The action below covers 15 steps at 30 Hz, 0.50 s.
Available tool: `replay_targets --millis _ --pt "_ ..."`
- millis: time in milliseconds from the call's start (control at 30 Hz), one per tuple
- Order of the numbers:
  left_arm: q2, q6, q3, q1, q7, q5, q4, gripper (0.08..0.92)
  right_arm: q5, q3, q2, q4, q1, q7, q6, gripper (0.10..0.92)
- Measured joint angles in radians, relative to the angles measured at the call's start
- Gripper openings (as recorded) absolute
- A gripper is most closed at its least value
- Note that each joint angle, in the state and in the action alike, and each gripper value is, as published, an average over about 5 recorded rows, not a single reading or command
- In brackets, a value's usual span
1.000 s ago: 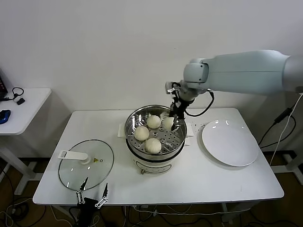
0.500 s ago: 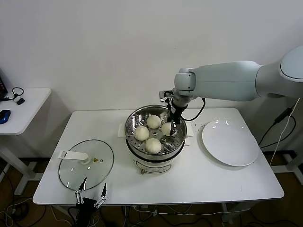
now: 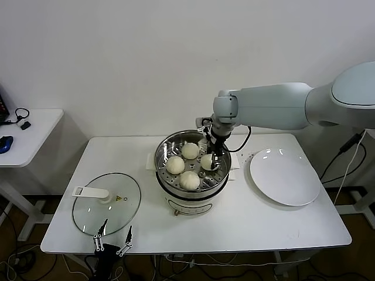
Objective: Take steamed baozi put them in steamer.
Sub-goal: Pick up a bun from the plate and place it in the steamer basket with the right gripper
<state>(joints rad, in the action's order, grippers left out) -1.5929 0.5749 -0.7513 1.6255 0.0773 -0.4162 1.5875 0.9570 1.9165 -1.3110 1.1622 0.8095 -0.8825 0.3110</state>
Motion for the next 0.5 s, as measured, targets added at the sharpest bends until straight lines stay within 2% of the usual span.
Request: replay_targets --millis 200,400,500 --pt "0.0 -0.003 0.0 -0.004 0.001 0.002 -0.002 0.823 -0.009 -0.003 -0.001 -0.004 -0.007 -0.001 -0.005 0.637" --pt "0.0 -0.007 -0.002 -0.005 0.003 0.005 0.004 0.823 -0.009 -0.01 0.006 0.0 -0.004 -0.006 -0.011 0.774" --pt "0.0 -0.01 -0.001 -0.004 0.003 0.005 0.01 0.823 -0.004 -0.01 0.013 0.006 0.003 -0.007 -0.013 0.815"
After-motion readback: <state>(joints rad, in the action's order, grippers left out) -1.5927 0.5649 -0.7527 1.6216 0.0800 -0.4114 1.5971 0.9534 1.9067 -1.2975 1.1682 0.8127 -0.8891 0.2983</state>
